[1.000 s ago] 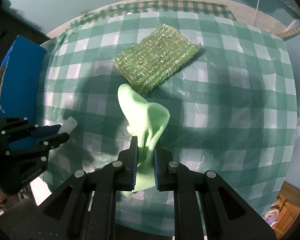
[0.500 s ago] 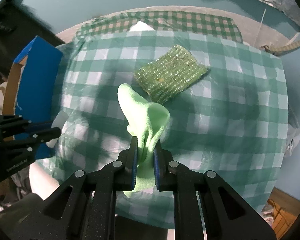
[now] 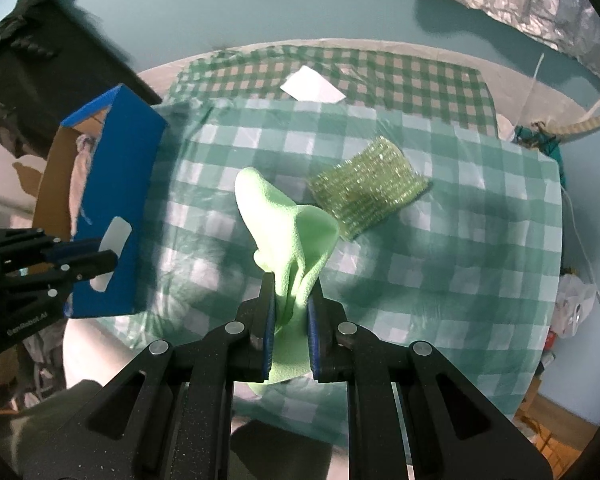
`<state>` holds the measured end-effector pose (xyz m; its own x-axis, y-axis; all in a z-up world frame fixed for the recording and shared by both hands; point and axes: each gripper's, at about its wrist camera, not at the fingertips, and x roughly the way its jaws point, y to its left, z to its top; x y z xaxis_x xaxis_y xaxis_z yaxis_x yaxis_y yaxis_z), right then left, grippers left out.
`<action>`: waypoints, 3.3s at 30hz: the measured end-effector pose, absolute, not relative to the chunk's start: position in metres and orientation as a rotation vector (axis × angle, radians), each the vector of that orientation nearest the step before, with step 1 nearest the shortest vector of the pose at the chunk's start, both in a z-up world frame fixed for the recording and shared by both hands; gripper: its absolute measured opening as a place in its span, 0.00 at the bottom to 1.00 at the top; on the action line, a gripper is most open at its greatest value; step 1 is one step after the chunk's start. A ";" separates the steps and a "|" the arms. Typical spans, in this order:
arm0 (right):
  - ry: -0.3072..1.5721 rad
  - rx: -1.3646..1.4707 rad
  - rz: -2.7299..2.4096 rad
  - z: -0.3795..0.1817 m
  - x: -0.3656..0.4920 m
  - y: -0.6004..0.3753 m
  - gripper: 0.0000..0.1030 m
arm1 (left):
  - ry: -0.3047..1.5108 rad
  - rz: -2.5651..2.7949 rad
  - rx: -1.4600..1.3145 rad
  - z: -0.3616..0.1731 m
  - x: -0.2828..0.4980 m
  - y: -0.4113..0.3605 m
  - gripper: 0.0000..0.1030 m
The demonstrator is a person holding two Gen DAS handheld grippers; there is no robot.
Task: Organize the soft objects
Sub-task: 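Carry the green cloth and white strip with both tools over the box, then lower both items into the box and open both grippers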
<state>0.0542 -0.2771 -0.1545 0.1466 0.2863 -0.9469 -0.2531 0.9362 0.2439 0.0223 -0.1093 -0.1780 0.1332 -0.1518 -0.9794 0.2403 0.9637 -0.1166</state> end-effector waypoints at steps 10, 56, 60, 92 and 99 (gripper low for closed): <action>1.326 -0.010 0.463 -0.125 0.061 -0.250 0.12 | 1.357 -0.261 0.047 -0.149 0.013 -0.095 0.14; 1.276 -0.201 0.850 -0.094 0.081 -0.023 0.12 | 1.304 0.095 -0.206 -0.131 -0.023 0.088 0.14; 1.287 -0.213 0.867 -0.098 0.082 -0.006 0.12 | 1.310 0.113 -0.219 -0.134 -0.026 0.100 0.14; 1.361 -0.214 0.775 -0.127 0.093 0.005 0.62 | 1.351 0.189 -0.262 -0.153 -0.021 0.111 0.55; 1.353 -0.180 0.738 -0.121 0.095 -0.024 0.62 | 1.337 0.157 -0.240 -0.142 -0.017 0.091 0.55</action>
<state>0.0955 -0.0241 -0.1209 0.0317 0.3763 -0.9260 -0.5749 0.7647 0.2910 -0.0168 0.0910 -0.1423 0.2265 -0.0249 -0.9737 -0.2494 0.9649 -0.0827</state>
